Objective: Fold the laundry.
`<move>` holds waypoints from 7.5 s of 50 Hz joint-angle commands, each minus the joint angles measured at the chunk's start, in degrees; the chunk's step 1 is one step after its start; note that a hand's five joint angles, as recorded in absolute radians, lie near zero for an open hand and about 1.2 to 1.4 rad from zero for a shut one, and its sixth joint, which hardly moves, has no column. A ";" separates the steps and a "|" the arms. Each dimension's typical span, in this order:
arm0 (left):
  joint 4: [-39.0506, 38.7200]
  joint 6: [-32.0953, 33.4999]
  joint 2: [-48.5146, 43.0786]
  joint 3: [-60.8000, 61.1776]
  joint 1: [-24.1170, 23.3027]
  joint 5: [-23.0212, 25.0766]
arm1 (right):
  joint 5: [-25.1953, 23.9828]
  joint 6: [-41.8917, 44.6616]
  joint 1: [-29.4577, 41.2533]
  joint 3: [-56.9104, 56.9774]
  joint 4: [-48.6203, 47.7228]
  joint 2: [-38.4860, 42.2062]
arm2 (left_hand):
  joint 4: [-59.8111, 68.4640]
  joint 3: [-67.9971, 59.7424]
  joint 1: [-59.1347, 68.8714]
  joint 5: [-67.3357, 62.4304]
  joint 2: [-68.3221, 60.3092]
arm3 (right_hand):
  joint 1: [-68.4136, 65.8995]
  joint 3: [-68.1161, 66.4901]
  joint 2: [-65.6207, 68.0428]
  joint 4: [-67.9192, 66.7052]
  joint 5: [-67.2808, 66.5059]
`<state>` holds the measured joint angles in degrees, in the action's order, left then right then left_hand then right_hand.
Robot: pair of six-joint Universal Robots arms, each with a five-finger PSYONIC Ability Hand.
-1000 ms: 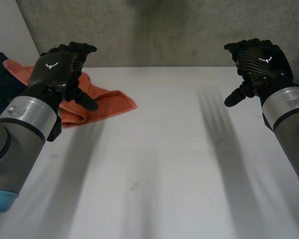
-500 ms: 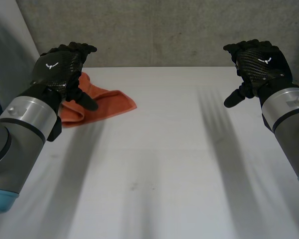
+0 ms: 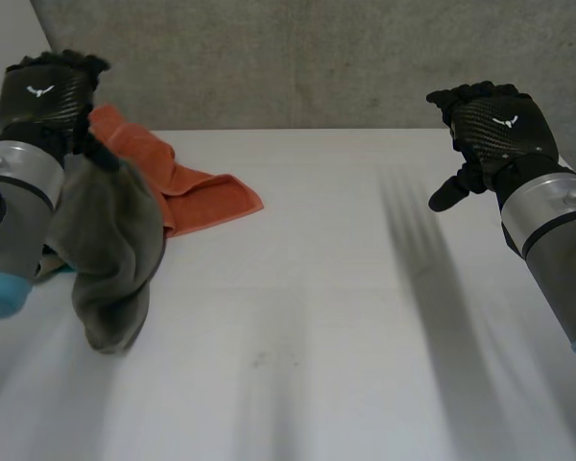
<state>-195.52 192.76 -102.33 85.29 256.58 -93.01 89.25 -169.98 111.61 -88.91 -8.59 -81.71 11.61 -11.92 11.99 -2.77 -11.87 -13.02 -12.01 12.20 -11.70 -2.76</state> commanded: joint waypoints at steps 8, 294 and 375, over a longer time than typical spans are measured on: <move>-0.48 13.96 -18.34 -8.73 8.85 0.91 | -0.13 0.00 -0.08 -0.47 0.07 0.24 | 22.65 -22.34 22.27 -21.49 -22.39 | 3.02 2.01 -2.20 1.70 2.76; 4.36 1.13 -23.96 -4.86 -24.20 -4.98 | -5.58 6.68 11.70 11.56 -2.92 33.81 | 34.07 -33.76 33.69 -32.91 -33.81 | -19.44 -20.45 20.25 -20.76 -19.70; 1.12 25.54 -8.31 8.41 -17.60 9.26 | -8.04 8.61 -9.76 11.56 20.98 14.64 | 8.70 -8.39 8.32 -7.54 -8.44 | -4.46 -5.48 5.28 -5.78 -4.73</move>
<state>-189.38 209.28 -108.85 90.43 239.07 -86.54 81.33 -160.38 99.56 -78.64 11.42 -69.44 18.90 -19.51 20.25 -8.86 -19.35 -13.29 -12.84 12.58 -13.18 -3.35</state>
